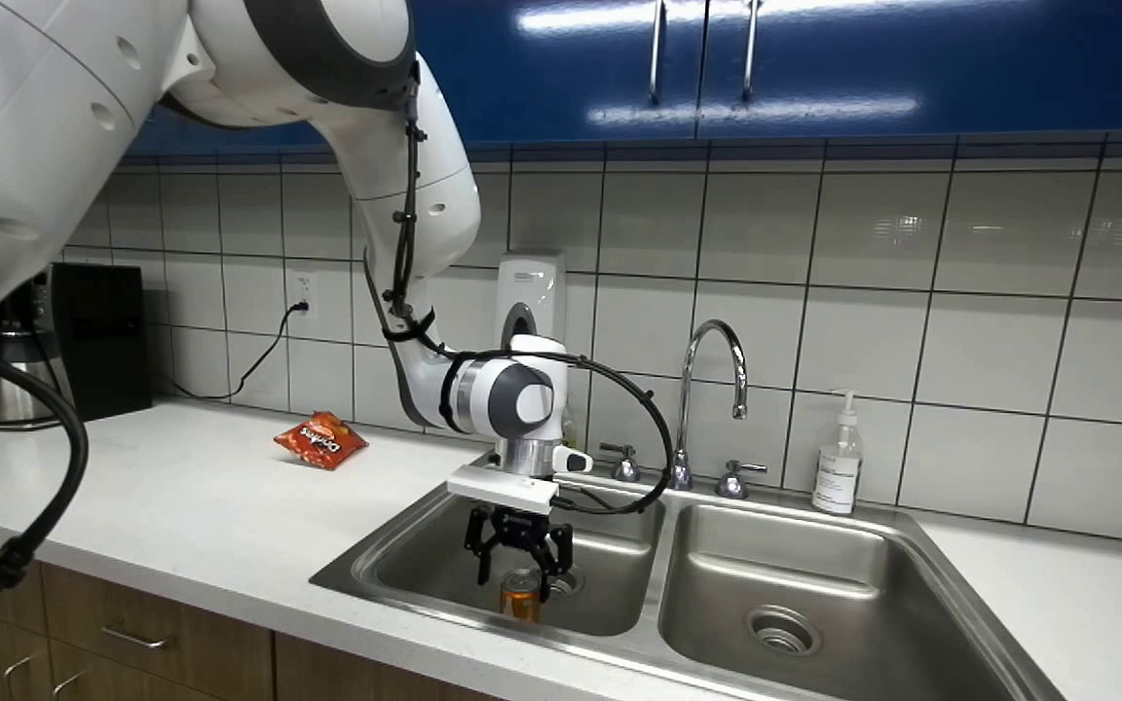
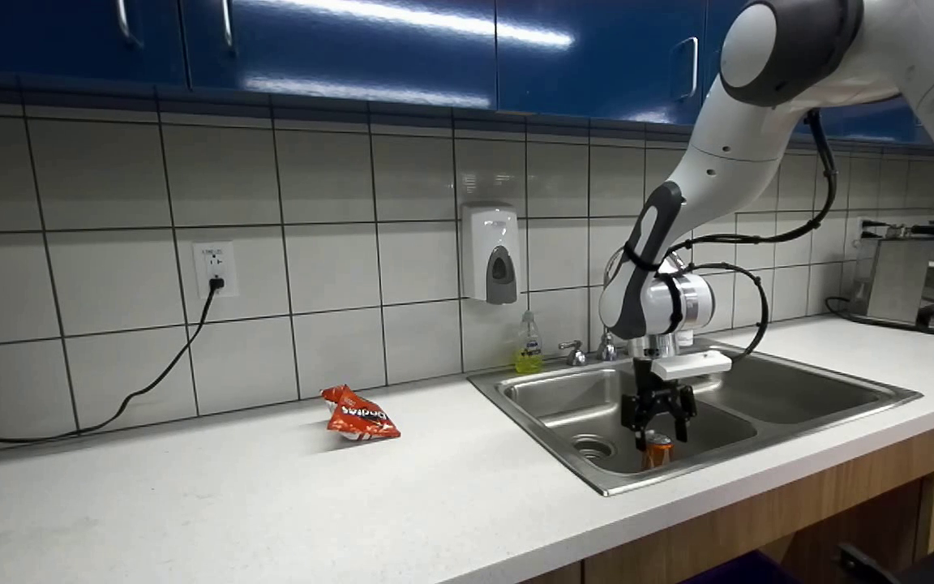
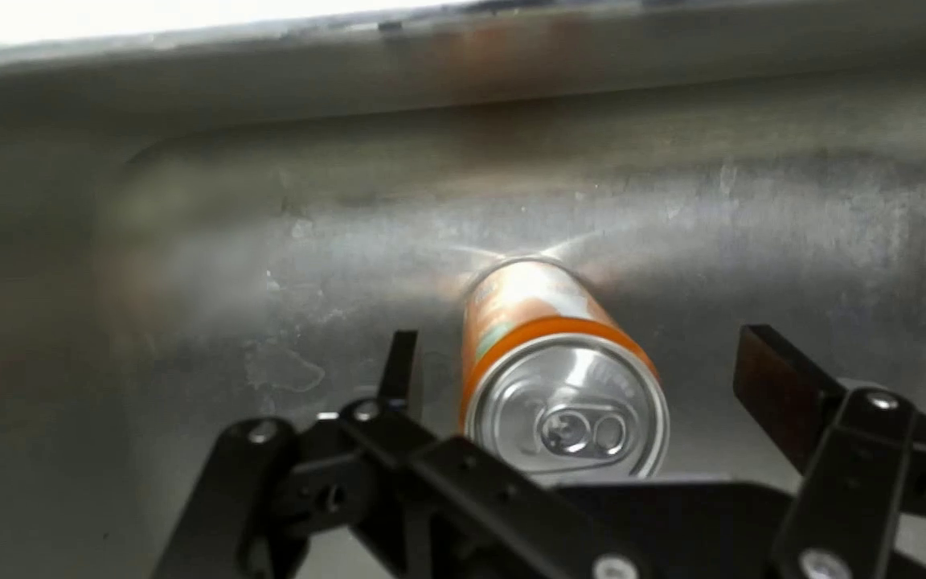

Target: Remove the can out of the sink

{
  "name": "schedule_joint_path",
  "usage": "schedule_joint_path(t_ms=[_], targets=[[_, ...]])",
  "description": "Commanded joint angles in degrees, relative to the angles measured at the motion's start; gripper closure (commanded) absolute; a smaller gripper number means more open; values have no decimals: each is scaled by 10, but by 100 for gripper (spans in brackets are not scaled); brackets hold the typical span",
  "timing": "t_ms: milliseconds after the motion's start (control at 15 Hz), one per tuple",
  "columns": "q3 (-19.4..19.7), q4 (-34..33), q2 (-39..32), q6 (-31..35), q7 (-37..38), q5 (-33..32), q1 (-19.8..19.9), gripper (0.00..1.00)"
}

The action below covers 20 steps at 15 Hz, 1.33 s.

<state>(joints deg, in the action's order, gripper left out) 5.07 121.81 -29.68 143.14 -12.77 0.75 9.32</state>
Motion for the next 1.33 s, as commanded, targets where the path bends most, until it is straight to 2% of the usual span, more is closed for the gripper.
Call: schedule_joint_path(t_ms=[0, 1267], targets=[[-17, -21, -15, 0, -21, 6, 19, 0], [-17, -56, -50, -7, -13, 3, 22, 0]])
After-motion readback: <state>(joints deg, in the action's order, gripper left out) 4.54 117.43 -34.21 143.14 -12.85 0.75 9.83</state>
